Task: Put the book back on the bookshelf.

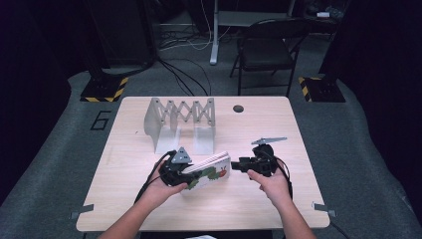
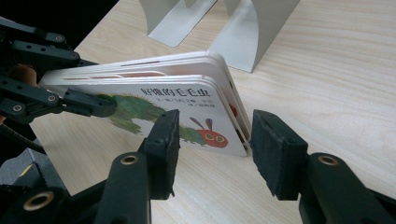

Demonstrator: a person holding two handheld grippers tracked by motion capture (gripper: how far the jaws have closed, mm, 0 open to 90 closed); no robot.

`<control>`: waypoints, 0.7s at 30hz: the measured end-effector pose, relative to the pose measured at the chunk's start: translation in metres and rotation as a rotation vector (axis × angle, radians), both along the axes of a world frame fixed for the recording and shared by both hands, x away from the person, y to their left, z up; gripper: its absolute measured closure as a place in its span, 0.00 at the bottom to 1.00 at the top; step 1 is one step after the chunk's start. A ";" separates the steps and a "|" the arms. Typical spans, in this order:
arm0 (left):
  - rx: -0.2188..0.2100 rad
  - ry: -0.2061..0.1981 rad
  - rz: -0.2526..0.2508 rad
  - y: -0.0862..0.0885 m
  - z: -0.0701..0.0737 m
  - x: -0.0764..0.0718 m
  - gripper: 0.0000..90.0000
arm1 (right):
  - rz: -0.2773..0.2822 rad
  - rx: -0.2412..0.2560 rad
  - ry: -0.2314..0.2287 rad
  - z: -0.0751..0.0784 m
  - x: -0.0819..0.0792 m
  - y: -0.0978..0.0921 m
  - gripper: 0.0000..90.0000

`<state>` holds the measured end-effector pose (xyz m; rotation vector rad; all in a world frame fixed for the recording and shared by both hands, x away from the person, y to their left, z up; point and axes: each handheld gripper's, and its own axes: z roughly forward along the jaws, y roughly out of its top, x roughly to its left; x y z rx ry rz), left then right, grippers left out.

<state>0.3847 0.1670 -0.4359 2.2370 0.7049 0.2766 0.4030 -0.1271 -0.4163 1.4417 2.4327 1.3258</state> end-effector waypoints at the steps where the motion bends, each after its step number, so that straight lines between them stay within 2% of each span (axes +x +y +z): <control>1: 0.002 0.012 -0.003 -0.001 0.000 0.000 0.73 | 0.000 0.002 0.000 0.000 0.000 -0.001 0.58; 7: 0.022 0.008 -0.021 -0.004 0.002 0.000 0.78 | -0.011 0.007 0.004 -0.001 0.002 -0.004 0.58; 17: 0.011 0.015 -0.051 -0.009 0.001 -0.002 0.84 | -0.017 0.006 0.004 -0.003 0.003 -0.006 0.58; 21: 0.014 0.007 -0.046 -0.010 0.001 -0.003 0.84 | -0.021 0.007 0.008 -0.004 0.004 -0.006 0.58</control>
